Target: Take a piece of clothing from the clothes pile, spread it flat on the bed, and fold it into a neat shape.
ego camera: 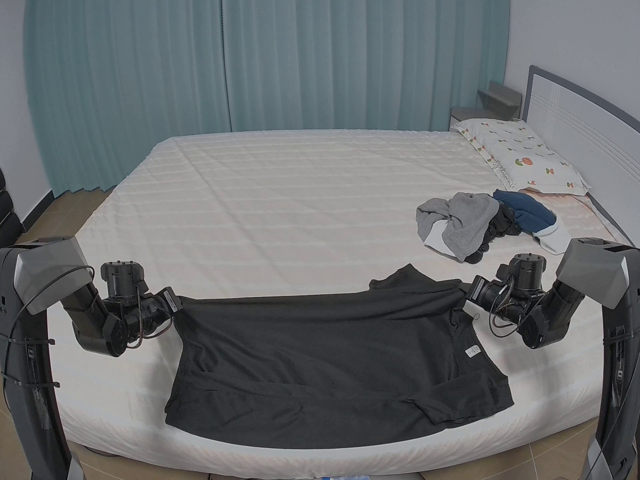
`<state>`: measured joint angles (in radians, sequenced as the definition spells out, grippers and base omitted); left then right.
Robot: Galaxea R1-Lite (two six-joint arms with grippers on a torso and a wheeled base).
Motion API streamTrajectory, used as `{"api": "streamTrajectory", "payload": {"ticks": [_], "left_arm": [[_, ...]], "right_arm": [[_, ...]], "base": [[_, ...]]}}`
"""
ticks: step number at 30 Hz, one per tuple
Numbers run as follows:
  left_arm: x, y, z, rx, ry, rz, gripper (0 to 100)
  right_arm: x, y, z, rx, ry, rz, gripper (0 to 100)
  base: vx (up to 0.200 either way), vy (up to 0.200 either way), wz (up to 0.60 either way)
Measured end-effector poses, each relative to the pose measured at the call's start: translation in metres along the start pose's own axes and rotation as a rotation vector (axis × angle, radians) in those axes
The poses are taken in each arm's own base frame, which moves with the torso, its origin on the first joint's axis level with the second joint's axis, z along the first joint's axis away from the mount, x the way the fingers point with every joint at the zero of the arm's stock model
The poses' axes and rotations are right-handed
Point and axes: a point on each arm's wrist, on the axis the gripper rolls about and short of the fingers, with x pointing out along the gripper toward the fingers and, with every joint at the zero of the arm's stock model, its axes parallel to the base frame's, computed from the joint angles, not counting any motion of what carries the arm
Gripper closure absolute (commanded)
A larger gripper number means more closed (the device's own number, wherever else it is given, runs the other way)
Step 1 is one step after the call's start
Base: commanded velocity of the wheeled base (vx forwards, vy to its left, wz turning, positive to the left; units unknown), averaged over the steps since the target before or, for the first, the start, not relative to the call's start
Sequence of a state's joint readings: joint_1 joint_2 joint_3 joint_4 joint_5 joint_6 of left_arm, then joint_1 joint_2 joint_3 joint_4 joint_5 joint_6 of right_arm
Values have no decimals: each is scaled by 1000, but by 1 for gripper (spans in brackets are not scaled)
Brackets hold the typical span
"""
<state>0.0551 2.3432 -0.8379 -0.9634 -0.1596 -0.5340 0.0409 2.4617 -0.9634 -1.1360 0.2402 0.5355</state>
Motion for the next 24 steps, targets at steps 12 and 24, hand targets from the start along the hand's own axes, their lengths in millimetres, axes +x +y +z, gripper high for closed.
{"api": "streamTrajectory", "payload": {"ticks": [12, 24], "left_arm": [[-13, 15, -24, 201, 98, 39, 100], [-12, 9, -14, 117, 13, 16, 100]], "right_arm": [[-26, -15, -18, -85, 163, -45, 100], [-29, -6, -5, -45, 44, -20, 100]], "base": [[0, 0, 0], [0, 0, 0]]}}
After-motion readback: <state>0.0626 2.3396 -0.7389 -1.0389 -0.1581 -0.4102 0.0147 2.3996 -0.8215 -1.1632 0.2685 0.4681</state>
